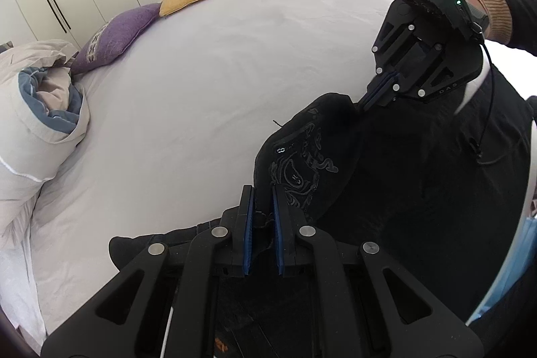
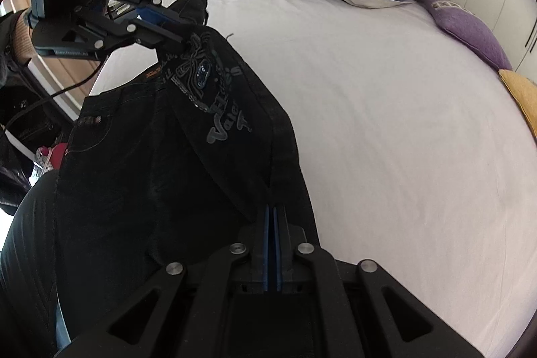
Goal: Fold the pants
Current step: 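Lift the jeans by the waistband with both grippers, letting the legs hang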
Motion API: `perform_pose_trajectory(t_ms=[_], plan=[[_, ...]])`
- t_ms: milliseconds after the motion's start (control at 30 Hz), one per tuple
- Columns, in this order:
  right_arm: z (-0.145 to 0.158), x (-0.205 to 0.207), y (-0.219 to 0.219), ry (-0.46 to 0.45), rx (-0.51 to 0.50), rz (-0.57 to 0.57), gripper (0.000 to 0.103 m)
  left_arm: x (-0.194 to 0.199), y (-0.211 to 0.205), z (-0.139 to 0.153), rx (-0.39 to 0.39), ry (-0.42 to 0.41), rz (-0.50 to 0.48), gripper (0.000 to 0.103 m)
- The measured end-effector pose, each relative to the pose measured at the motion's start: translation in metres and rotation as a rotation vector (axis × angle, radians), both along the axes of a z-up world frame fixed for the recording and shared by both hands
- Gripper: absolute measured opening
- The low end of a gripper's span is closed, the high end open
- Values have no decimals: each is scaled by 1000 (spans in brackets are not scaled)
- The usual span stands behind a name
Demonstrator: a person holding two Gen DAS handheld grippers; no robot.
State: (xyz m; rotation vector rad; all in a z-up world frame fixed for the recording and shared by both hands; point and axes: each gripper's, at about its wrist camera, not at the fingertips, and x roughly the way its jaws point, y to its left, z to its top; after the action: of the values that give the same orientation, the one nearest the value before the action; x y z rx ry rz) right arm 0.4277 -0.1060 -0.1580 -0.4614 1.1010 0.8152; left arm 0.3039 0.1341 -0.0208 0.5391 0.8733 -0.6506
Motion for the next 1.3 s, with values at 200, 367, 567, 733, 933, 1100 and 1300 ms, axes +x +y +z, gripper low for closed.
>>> perform_pose_trajectory(t_ms=[200, 367, 567, 733, 933, 1100, 1300], plan=[[1, -59, 17, -48, -83, 83, 3, -54, 8, -11, 69, 9, -41, 9], [4, -117, 34, -83, -123, 162, 3, -99, 12, -45, 134, 41, -66, 9], [5, -173, 47, -112, -139, 197, 3, -134, 17, -62, 150, 67, -78, 9], [-1, -210, 64, -144, -170, 242, 3, -162, 26, -76, 155, 89, -74, 9], [-23, -259, 89, -236, -307, 346, 3, -203, 24, -99, 231, 72, -111, 9], [-27, -281, 100, -296, -361, 371, 3, -224, 24, -108, 271, 29, -115, 9], [-31, -305, 122, -337, -399, 405, 3, -244, 22, -120, 330, -38, -128, 9]])
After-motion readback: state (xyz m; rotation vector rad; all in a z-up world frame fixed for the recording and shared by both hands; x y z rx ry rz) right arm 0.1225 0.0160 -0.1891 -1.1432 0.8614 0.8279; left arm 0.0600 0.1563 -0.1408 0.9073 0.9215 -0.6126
